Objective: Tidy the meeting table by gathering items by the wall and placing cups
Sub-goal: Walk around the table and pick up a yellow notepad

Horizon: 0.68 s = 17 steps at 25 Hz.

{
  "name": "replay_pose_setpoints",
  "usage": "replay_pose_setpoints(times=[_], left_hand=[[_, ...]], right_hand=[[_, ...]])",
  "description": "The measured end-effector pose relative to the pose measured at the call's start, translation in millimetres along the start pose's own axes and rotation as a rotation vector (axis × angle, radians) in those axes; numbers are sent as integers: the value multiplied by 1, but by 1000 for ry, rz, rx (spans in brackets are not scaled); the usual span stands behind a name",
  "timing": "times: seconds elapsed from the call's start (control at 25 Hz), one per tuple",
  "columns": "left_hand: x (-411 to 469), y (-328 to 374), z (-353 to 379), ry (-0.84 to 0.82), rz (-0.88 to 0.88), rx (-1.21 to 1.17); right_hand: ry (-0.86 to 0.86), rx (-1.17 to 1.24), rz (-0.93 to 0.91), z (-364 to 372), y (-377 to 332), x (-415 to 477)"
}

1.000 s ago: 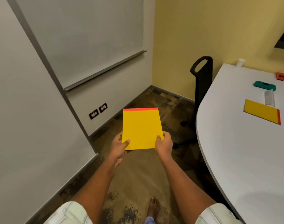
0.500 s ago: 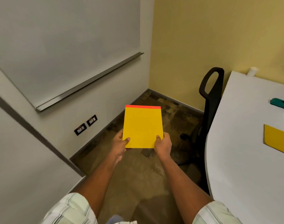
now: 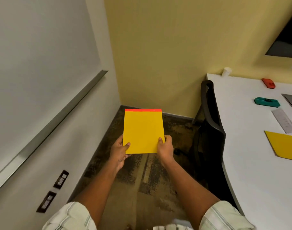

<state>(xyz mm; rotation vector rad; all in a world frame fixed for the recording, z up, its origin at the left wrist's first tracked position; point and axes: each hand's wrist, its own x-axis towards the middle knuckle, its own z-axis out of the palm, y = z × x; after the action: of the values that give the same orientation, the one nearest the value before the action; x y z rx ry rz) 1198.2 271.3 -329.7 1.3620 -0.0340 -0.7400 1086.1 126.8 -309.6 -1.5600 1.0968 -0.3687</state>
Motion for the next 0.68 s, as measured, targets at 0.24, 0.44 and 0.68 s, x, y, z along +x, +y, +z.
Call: replay_pose_setpoints(times=[0.24,0.44,0.68], left_hand=[[122,56,3,-70,16,25],[226,88,25,-97,17,41],[346,126,80,-154,-10,52]], right_hand=[[39,60,16,43,-53,89],[106,92,36,70,-82,193],[153,55,74,71,-123,324]])
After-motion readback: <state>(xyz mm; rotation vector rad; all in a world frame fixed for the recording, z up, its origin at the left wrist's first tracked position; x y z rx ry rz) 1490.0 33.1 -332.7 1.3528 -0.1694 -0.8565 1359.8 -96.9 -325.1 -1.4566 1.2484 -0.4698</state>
